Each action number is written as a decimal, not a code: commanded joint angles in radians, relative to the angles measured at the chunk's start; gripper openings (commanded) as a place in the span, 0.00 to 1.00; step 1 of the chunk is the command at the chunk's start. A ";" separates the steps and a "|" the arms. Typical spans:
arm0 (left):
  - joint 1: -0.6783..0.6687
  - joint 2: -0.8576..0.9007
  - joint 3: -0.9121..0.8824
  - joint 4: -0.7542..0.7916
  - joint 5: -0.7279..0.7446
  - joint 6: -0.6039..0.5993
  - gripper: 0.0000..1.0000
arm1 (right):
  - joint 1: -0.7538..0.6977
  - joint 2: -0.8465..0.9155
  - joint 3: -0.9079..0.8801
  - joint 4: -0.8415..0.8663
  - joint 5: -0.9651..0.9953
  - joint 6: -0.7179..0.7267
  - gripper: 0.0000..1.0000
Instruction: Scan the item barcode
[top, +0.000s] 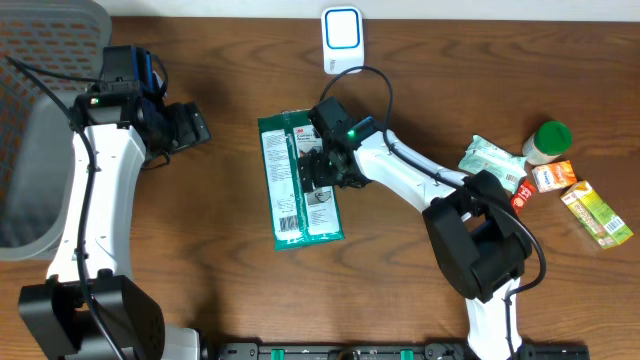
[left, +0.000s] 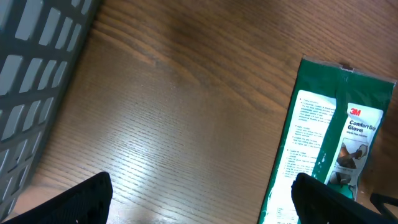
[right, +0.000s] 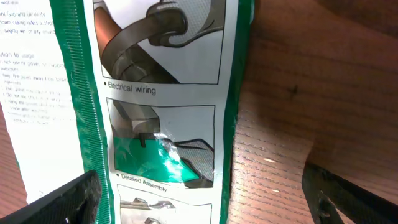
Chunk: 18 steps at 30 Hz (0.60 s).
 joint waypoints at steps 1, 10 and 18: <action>0.004 0.004 0.003 -0.006 -0.002 0.006 0.92 | -0.002 0.032 -0.016 -0.008 -0.047 -0.041 0.99; 0.004 0.004 0.003 -0.006 -0.002 0.005 0.92 | -0.059 0.032 0.002 -0.005 -0.242 -0.159 0.99; 0.004 0.004 0.003 -0.006 -0.002 0.006 0.92 | -0.220 0.032 0.012 -0.048 -0.513 -0.292 0.99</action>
